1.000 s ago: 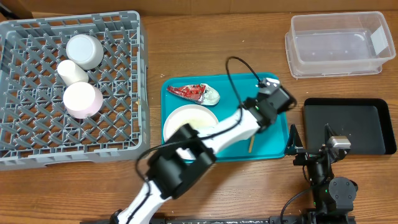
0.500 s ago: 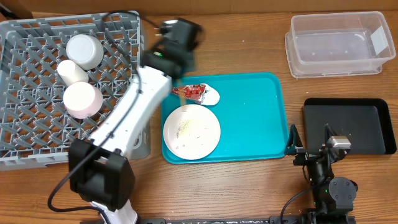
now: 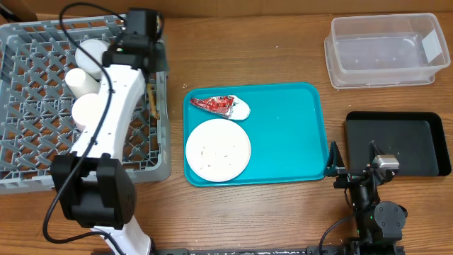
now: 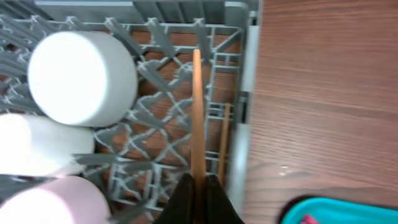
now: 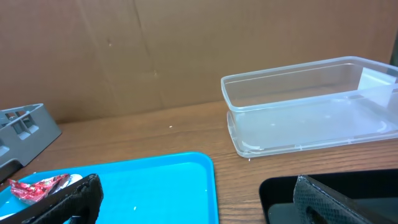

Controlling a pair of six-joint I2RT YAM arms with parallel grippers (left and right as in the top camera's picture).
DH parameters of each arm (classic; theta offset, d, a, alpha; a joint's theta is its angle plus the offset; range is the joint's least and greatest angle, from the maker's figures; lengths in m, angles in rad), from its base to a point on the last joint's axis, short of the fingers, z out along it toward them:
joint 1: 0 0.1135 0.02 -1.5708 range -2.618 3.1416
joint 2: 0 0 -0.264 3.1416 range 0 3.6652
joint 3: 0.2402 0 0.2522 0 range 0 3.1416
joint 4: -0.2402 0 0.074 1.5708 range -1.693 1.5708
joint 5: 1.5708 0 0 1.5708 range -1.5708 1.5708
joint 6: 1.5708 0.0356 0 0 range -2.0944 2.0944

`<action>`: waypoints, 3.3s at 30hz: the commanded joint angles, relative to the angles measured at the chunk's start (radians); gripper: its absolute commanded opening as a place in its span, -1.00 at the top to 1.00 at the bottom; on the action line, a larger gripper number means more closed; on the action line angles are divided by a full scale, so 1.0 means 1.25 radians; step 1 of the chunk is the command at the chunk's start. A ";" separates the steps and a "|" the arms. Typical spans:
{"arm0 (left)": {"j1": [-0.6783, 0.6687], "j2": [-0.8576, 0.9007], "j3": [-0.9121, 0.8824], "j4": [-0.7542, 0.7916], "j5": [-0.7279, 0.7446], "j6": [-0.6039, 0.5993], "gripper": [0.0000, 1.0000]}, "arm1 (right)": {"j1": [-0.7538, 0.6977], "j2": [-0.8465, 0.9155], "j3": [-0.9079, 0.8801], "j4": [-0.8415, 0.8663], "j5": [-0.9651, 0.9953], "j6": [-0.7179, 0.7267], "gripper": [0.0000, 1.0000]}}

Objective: Sort waste into correct bins and load items into the dishwasher
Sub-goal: 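Carry the chopstick to the rack's right side and release it, then withdraw the left arm to the left side of the rack, then reach the right gripper to the white plate of rice on the teal tray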

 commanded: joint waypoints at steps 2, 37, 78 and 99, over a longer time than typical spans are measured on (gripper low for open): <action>0.035 0.025 -0.003 0.011 0.054 0.129 0.92 | 0.002 -0.002 -0.008 0.005 0.008 0.003 -0.99; 0.073 -0.150 -0.002 -0.055 0.113 -0.050 -0.99 | 0.002 -0.002 -0.008 0.005 0.008 0.003 -0.99; 0.495 -0.355 -0.002 -0.493 0.192 -0.540 -1.00 | 0.002 -0.002 -0.008 0.233 -0.492 0.598 -0.99; 0.495 -0.355 -0.002 -0.493 0.192 -0.540 -1.00 | 0.002 0.439 0.709 0.029 -0.605 0.275 -0.99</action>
